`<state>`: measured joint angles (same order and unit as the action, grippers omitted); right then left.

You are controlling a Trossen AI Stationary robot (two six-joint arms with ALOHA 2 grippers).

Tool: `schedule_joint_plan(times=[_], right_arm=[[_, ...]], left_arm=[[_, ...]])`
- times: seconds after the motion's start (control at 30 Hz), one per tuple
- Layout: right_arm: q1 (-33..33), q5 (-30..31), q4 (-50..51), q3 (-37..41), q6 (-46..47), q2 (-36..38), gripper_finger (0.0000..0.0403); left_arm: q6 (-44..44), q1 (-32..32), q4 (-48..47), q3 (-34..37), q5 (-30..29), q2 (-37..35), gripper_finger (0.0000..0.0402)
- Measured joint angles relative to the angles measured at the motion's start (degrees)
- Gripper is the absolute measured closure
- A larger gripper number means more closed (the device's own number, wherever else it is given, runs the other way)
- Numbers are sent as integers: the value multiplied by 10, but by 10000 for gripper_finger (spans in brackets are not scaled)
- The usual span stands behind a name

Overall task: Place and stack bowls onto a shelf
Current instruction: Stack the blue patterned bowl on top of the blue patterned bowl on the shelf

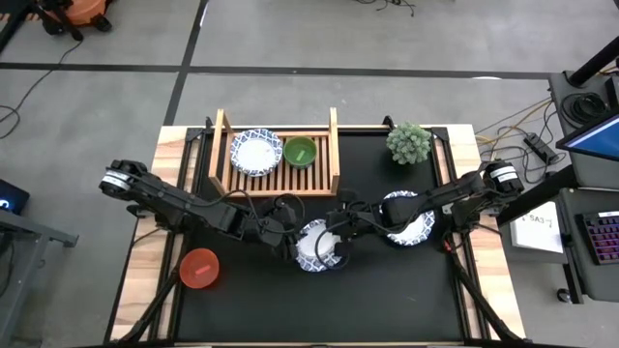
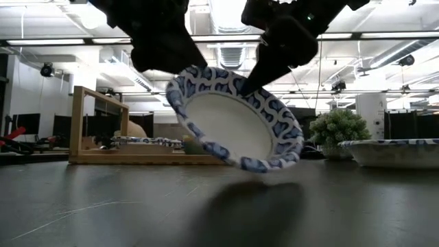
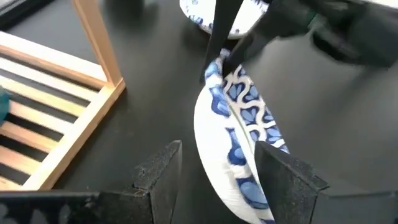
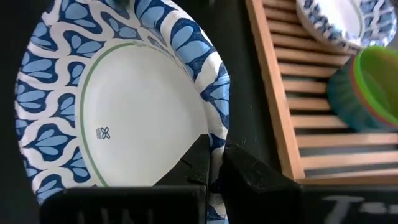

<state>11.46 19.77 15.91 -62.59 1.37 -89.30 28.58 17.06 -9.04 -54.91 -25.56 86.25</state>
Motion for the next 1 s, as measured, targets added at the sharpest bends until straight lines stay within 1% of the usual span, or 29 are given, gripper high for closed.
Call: schedule_joint_plan(times=[0.13, 0.23, 0.33, 0.47, 0.5, 0.53, 0.63, 0.87, 1.0], right_arm=[[0, 0, -19, 0, -14, 0, 390], [0, 0, -19, 0, -15, 0, 390], [-1, 0, -20, 0, -15, 0, 390], [0, -4, -23, 0, -10, 0, 390], [0, -4, -23, 0, -10, 0, 387], [1, -4, -24, 0, -8, 0, 382], [0, -6, -34, 0, 6, 1, 351], [0, -2, -62, 0, 2, 9, 240], [-2, -1, -63, 0, -9, 46, 194]], left_arm=[[7, 0, 2, -2, 0, 19, 219], [11, 0, 5, -4, 0, 28, 240], [18, 0, 5, -4, 1, 32, 286], [26, 0, 0, -4, -2, 31, 373], [26, 0, -2, -4, -3, 31, 386], [28, -1, -2, -4, -2, 31, 391], [32, 0, 0, -4, -1, 31, 390], [35, 0, -2, -4, 2, 27, 400], [37, -3, -47, -10, 4, 7, 401]])
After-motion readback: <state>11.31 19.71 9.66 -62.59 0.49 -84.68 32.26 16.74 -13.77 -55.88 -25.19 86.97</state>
